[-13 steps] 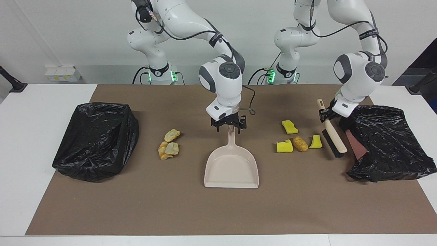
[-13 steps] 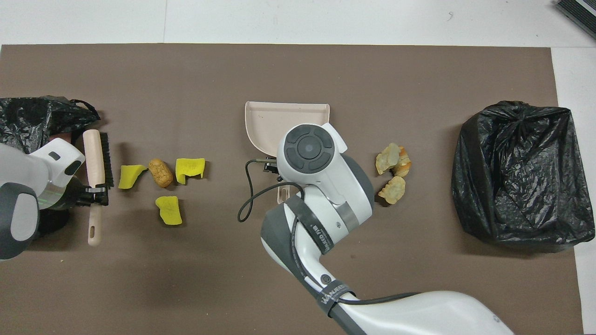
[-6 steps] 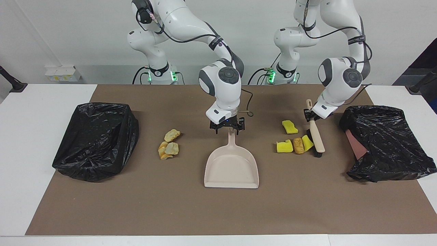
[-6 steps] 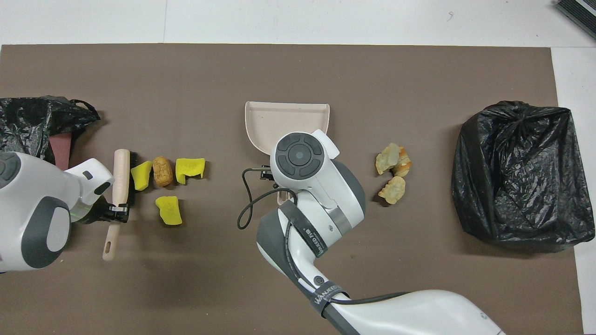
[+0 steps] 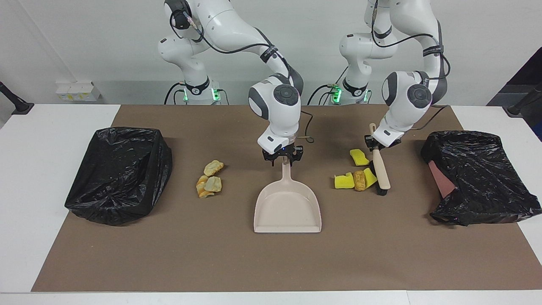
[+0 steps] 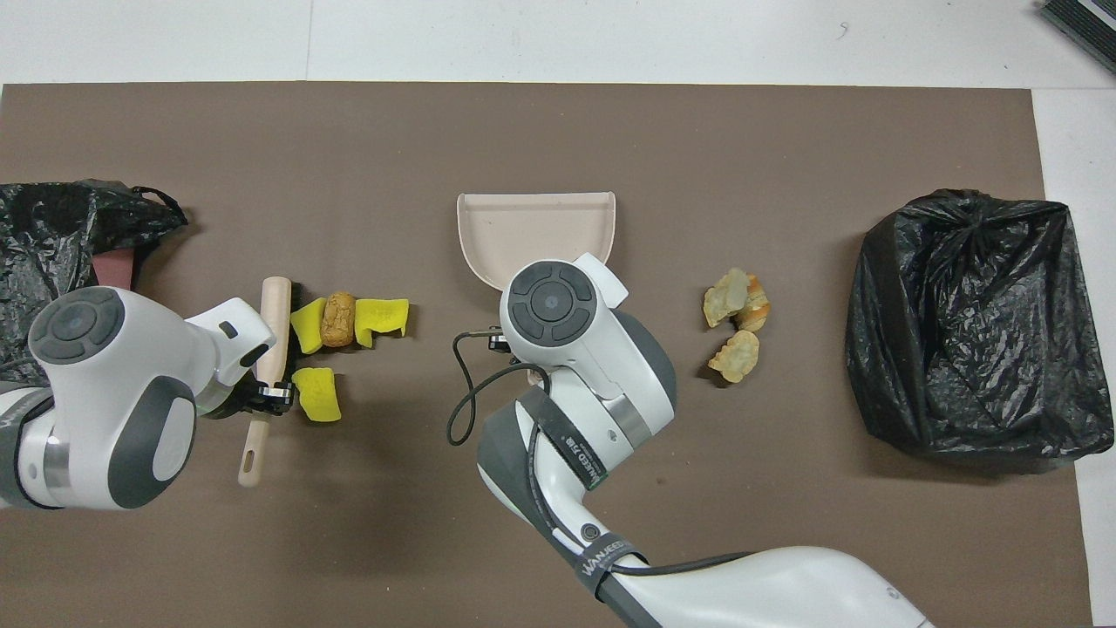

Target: Sweep and dump trash in bin

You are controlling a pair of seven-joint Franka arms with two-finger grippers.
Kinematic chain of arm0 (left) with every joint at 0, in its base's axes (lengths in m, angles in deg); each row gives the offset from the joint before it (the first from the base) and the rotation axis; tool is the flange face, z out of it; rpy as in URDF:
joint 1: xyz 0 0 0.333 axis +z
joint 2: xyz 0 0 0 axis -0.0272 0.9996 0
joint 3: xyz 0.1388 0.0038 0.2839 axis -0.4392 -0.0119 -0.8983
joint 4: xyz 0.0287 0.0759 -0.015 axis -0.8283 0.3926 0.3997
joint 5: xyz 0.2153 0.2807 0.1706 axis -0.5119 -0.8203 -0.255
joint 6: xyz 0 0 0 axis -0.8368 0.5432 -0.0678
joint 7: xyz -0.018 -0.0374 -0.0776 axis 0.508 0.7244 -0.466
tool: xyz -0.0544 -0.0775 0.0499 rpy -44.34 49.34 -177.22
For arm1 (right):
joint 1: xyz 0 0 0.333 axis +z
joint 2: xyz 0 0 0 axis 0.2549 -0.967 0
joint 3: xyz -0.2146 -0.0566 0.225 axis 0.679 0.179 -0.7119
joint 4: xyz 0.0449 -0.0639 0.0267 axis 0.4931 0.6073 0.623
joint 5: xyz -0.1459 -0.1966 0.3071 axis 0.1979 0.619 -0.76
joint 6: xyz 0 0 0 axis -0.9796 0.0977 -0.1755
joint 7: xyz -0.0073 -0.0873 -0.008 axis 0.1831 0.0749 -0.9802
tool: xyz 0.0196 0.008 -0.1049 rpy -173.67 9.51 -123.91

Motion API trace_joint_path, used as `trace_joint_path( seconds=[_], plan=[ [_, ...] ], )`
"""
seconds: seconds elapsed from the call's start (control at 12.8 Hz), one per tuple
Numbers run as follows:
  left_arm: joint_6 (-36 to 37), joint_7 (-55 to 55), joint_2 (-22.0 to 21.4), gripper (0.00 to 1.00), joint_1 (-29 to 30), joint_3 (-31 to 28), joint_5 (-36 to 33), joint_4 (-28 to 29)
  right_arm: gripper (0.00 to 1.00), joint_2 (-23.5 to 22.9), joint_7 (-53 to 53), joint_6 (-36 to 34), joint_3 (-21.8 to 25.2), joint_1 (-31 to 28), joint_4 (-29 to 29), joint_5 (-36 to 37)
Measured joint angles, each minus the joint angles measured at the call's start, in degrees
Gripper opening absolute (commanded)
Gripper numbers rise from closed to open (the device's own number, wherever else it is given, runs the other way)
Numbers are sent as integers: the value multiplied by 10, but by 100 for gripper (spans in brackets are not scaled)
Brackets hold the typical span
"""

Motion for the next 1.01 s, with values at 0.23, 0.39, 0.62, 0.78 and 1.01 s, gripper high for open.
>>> trace_joint_path(
  seconds=[0.23, 0.39, 0.62, 0.78, 1.01],
  plan=[
    [-7, 10, 0, 0, -15, 1, 6, 1, 0, 2, -44, 1, 1, -2, -3, 0],
    [-8, 12, 0, 0, -19, 1, 6, 1, 0, 3, -170, 1, 2, -12, -4, -2],
    [-9, 20, 0, 0, -28, 1, 7, 2, 0, 27, -338, -4, 3, -47, -2, -4],
    [-14, 28, 4, 0, -44, 1, 7, 4, 0, 68, -476, -30, 3, -69, 22, -4],
    [-29, 37, 9, 0, -53, 2, 7, 5, 0, 127, -717, -60, 4, -100, 83, -5]
  ],
)
